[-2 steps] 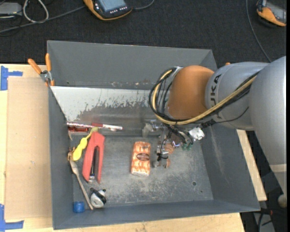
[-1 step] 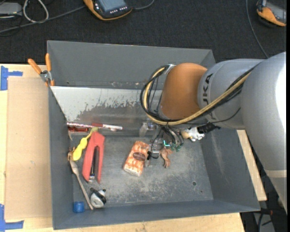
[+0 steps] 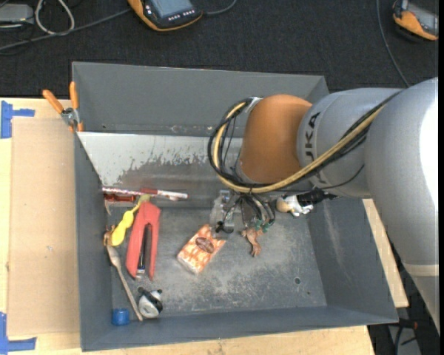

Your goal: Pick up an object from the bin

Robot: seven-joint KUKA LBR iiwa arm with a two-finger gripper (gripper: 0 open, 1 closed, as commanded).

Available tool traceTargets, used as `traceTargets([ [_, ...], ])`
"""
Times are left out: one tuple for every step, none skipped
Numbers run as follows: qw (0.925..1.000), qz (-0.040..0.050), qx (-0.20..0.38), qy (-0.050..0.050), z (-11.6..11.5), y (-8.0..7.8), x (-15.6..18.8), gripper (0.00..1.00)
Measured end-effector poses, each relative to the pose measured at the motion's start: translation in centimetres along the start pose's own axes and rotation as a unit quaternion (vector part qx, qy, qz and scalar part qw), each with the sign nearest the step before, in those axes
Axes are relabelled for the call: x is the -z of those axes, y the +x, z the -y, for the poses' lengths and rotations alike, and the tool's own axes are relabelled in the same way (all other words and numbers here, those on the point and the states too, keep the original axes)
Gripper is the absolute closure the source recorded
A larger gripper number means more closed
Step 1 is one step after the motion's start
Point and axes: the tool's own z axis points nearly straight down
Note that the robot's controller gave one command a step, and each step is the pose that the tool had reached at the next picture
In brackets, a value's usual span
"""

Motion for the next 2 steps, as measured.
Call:
traceTargets([
  [1.0000, -0.0001, 0.001, 0.000, -0.01, 0.00, 0.00, 0.00],
  [1.0000, -0.0002, 0.001, 0.000, -0.02, 0.01, -0.01, 0.00],
])
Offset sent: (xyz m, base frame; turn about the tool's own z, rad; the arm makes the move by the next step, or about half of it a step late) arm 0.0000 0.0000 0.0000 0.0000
